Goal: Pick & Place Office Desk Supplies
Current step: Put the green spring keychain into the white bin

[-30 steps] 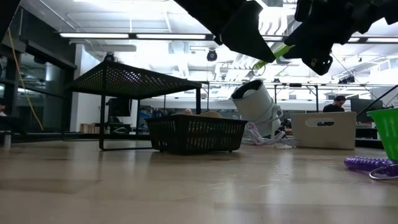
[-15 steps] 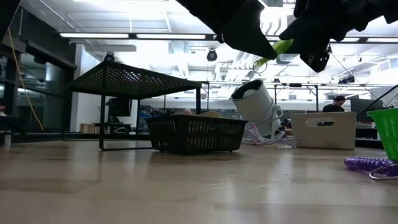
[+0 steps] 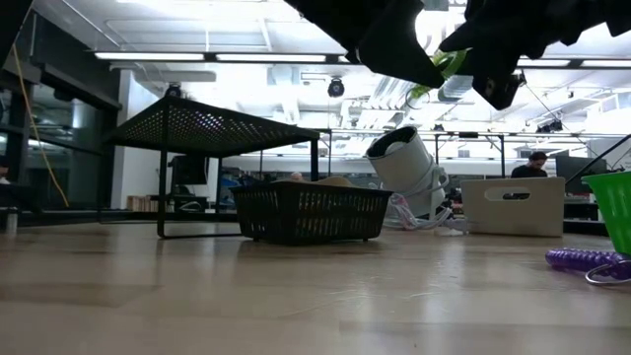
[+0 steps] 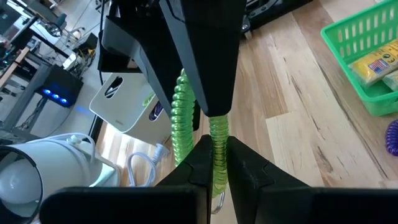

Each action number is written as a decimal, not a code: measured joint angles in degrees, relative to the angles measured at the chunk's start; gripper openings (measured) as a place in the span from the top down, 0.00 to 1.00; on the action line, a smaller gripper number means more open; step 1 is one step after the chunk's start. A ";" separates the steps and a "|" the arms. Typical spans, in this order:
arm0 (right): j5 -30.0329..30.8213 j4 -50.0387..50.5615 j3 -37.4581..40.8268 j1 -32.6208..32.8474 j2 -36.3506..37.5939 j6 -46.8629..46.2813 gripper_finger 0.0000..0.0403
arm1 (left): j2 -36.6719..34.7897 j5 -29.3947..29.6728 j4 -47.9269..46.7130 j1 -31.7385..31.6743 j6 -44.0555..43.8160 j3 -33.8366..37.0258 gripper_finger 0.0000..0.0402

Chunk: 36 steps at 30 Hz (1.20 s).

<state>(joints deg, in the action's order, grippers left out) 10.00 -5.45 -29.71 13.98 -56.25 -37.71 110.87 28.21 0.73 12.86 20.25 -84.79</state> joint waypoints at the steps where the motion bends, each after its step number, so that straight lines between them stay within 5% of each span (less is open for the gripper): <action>1: 0.00 -0.02 0.00 0.01 0.00 -0.07 0.76 | 0.00 0.02 0.00 0.00 -0.01 0.00 0.94; 15: -1.55 0.04 0.00 0.00 0.00 -1.27 0.93 | 0.00 -0.18 -0.06 0.00 1.14 0.00 0.94; 25: -1.57 0.04 0.00 0.00 0.00 -1.27 0.94 | 0.00 -0.16 -0.06 0.00 1.16 0.00 0.94; 36: -1.57 0.09 0.00 0.00 0.00 -1.27 0.94 | 0.00 -0.14 -0.02 0.00 1.42 0.00 0.73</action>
<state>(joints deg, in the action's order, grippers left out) 8.43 -5.37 -29.71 13.98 -56.25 -38.98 110.87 28.08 0.71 12.86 21.67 -84.79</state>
